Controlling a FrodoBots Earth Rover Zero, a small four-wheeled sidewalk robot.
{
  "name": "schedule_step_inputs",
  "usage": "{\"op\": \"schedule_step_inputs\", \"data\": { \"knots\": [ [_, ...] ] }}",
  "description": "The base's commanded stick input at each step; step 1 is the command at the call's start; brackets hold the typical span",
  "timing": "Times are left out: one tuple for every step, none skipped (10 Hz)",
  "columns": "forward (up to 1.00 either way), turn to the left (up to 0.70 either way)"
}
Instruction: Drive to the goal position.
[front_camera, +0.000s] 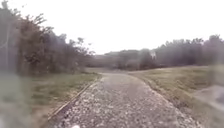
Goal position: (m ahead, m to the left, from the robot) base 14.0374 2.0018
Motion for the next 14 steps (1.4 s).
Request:
{"op": "schedule_step_inputs", "data": {
  "knots": [
    [0.70, 0.00],
    [0.70, 0.00],
    [0.70, 0.00],
    [0.70, -0.03],
    [0.70, -0.08],
    [0.70, -0.14],
    [0.70, -0.14],
    [0.70, -0.14],
    [0.70, -0.07],
    [0.70, -0.01],
    [0.70, 0.00],
    [0.70, 0.00],
    [0.70, 0.00],
    [0.70, 0.00]
  ]
}}
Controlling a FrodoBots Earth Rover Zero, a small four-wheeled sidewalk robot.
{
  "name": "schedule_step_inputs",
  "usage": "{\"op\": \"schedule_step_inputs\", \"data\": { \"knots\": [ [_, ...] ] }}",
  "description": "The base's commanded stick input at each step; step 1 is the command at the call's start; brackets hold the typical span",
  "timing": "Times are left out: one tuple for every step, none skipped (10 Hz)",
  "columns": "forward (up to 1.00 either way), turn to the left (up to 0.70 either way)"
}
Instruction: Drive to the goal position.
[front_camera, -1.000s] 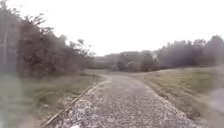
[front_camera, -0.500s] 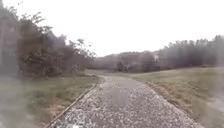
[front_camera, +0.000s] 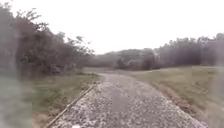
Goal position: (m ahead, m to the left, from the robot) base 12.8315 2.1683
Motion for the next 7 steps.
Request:
{"op": "schedule_step_inputs", "data": {
  "knots": [
    [0.70, 0.00],
    [0.70, 0.00],
    [0.70, 0.00],
    [0.70, 0.00],
    [0.70, 0.00],
    [0.70, 0.00],
    [0.70, 0.00]
  ]
}}
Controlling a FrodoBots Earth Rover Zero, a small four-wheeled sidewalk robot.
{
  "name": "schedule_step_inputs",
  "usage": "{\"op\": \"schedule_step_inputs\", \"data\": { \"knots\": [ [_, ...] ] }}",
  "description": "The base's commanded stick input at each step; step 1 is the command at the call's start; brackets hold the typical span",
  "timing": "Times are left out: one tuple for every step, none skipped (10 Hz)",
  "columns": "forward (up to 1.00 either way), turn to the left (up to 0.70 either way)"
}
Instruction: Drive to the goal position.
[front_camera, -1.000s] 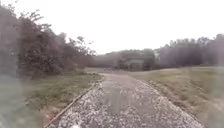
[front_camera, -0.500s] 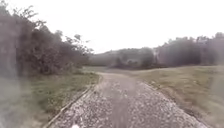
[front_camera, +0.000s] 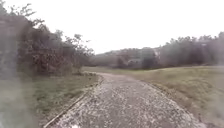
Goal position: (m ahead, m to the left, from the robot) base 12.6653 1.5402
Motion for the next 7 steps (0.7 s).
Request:
{"op": "schedule_step_inputs", "data": {
  "knots": [
    [0.70, 0.00],
    [0.70, 0.00],
    [0.70, 0.00],
    [0.70, 0.00],
    [0.70, 0.00],
    [0.70, 0.00],
    [0.70, 0.00]
  ]
}}
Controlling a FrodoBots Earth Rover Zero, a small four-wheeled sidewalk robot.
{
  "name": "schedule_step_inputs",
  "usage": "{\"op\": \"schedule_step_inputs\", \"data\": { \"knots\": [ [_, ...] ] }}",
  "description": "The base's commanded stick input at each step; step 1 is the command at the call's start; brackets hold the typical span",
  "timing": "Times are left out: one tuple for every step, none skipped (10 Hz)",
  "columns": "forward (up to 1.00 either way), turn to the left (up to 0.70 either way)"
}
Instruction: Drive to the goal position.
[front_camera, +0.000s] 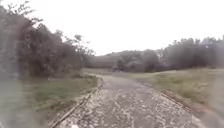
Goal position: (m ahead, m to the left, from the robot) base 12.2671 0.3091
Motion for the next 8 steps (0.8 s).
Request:
{"op": "schedule_step_inputs", "data": {
  "knots": [
    [0.70, 0.00],
    [0.70, 0.00],
    [0.70, 0.00],
    [0.70, 0.00],
    [0.70, 0.00],
    [0.70, -0.01],
    [0.70, -0.02],
    [0.70, -0.14]
  ]
}}
